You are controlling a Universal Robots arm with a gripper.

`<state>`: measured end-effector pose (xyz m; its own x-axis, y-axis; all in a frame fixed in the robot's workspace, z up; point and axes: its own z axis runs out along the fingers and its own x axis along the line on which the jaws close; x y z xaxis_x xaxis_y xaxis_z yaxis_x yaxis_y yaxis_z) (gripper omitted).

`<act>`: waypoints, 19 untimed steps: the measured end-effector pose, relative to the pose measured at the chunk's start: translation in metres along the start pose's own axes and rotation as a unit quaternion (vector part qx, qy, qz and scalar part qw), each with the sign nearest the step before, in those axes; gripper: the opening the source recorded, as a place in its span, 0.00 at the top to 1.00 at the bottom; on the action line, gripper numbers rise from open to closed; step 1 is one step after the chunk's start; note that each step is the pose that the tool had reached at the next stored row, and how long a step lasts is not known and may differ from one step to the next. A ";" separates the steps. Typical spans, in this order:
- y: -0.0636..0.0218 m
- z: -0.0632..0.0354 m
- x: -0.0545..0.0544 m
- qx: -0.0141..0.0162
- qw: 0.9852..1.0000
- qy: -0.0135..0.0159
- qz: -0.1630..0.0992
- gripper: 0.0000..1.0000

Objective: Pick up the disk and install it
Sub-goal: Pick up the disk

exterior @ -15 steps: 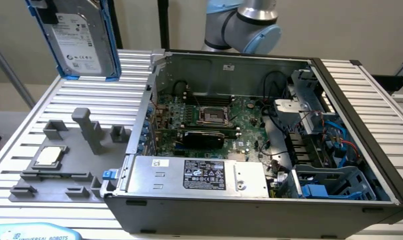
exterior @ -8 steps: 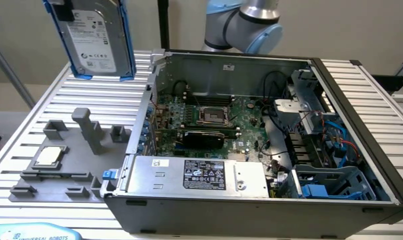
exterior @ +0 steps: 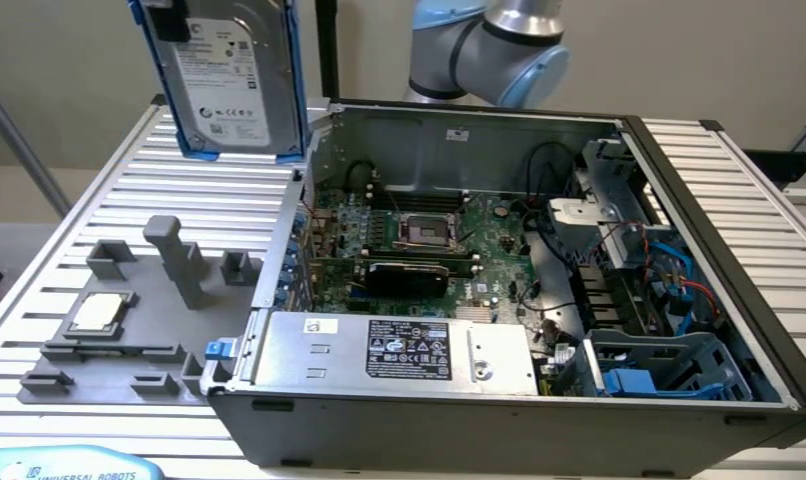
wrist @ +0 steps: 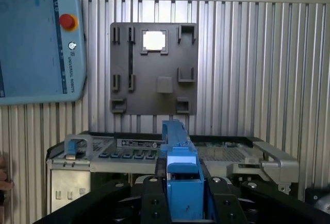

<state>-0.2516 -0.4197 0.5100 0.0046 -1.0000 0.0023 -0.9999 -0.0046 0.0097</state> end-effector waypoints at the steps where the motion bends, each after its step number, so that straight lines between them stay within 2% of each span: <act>1: -0.0043 -0.0009 0.001 0.000 1.000 0.000 0.000 0.67; 19: -0.0860 -0.0109 0.030 0.000 1.000 -0.009 0.000 0.67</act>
<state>-0.1653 -0.4495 0.5201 0.0046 -0.9999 -0.0163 -0.9999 -0.0048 0.0096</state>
